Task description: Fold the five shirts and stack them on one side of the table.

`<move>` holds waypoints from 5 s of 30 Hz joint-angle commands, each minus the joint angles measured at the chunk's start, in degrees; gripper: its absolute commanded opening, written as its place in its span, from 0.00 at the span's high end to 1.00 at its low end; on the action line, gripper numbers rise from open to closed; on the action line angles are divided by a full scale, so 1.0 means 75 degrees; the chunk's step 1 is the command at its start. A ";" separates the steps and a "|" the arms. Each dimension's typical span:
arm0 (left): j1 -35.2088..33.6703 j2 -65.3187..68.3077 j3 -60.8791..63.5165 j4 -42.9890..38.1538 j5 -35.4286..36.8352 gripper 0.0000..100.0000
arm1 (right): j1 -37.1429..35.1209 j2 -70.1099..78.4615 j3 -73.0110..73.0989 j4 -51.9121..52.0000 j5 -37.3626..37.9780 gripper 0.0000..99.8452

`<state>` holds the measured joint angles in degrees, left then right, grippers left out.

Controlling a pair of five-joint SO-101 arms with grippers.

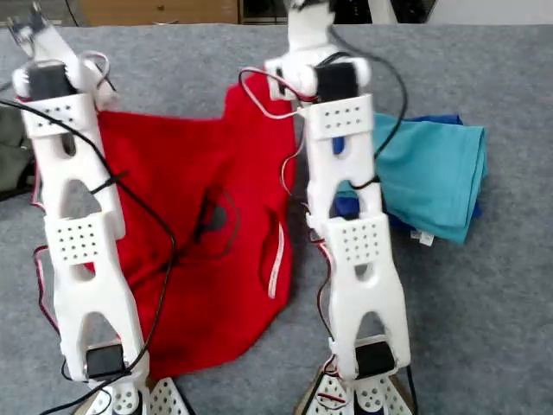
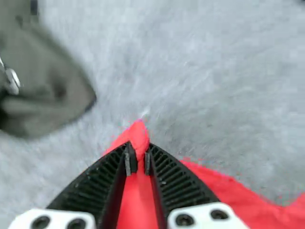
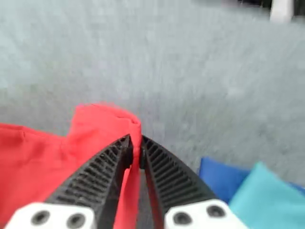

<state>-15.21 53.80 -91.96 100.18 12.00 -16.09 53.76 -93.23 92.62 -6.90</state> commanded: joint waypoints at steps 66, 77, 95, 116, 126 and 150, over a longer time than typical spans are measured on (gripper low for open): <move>-0.2356 -1.6440 2.0700 -1.1792 -0.2297 0.98 | -0.0674 -0.6828 1.0297 -0.9694 0.0574 1.00; -0.1524 -1.1388 1.7899 -1.2917 -0.2309 0.98 | -0.0744 -0.5304 0.8891 -1.0104 0.0563 1.00; -0.1336 -1.0462 1.6774 -0.8381 -0.4009 0.98 | -0.0838 -0.5363 0.8668 -0.3985 0.3681 1.00; -0.1196 -1.0473 1.7547 -0.3985 -0.4665 0.98 | -0.0744 -1.0544 1.7284 -0.4349 0.5251 1.00; -0.1676 -1.1188 1.7418 -0.3950 -0.4653 0.98 | -0.0486 -1.3544 1.9886 -0.4325 0.5310 1.00; -0.1946 -1.1223 1.8544 -0.4267 -0.5521 0.98 | 0.0018 -1.3826 2.0589 -0.4138 0.6623 0.93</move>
<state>-28.92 -28.84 47.82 68.44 -29.05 -14.24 -48.48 62.11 60.44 42.51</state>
